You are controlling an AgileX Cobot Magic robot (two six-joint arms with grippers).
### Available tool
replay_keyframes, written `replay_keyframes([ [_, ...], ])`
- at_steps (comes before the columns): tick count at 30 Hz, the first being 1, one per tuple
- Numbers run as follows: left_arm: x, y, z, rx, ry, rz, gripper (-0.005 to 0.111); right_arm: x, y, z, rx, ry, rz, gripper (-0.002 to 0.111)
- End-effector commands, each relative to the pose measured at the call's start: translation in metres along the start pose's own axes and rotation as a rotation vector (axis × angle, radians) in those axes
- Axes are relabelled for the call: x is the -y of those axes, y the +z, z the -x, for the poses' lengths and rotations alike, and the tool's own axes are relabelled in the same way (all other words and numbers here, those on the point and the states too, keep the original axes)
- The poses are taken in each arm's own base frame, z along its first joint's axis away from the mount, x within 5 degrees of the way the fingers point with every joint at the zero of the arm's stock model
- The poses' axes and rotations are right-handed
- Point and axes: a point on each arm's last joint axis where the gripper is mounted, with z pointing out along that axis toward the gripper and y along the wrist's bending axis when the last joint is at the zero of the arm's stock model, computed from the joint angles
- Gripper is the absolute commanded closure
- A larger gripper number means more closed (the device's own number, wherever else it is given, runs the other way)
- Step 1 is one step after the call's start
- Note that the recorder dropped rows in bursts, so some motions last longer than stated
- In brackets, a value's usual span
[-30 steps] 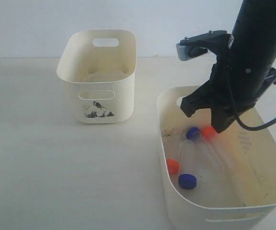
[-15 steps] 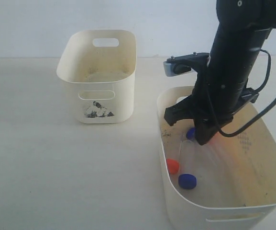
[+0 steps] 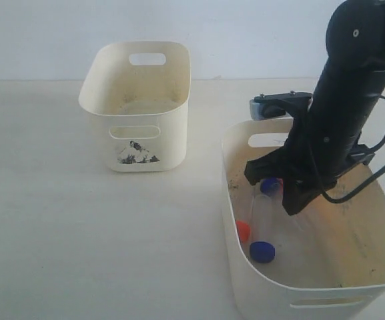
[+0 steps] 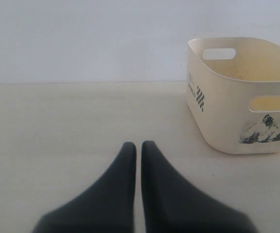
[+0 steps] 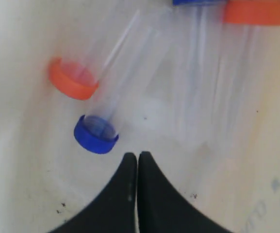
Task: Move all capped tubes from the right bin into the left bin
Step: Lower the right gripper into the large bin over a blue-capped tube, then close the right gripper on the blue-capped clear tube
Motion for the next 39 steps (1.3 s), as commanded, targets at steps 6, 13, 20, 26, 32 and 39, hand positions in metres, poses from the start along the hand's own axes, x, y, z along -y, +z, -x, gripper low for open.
replay_keyframes([
  [6,0.000,0.000,0.001,0.007,-0.007,0.002,0.102,-0.007,0.002,0.004,0.062,-0.030,0.003,0.109],
  [13,0.000,0.000,0.001,0.007,-0.007,0.002,0.102,-0.003,0.003,0.008,0.095,-0.046,-0.037,0.109],
  [20,0.000,0.000,0.001,0.007,-0.007,0.002,0.102,0.001,0.027,0.015,0.041,-0.088,-0.044,0.106],
  [26,0.000,0.000,0.001,0.007,-0.007,0.002,0.102,-0.005,0.030,0.014,0.030,-0.084,-0.033,0.058],
  [32,0.000,0.000,0.001,0.007,-0.007,0.002,0.102,-0.012,0.031,0.012,0.020,-0.079,-0.030,0.058],
  [39,0.000,0.000,0.001,0.007,-0.007,0.002,0.102,-0.013,0.036,0.012,0.004,0.002,-0.034,0.058],
])
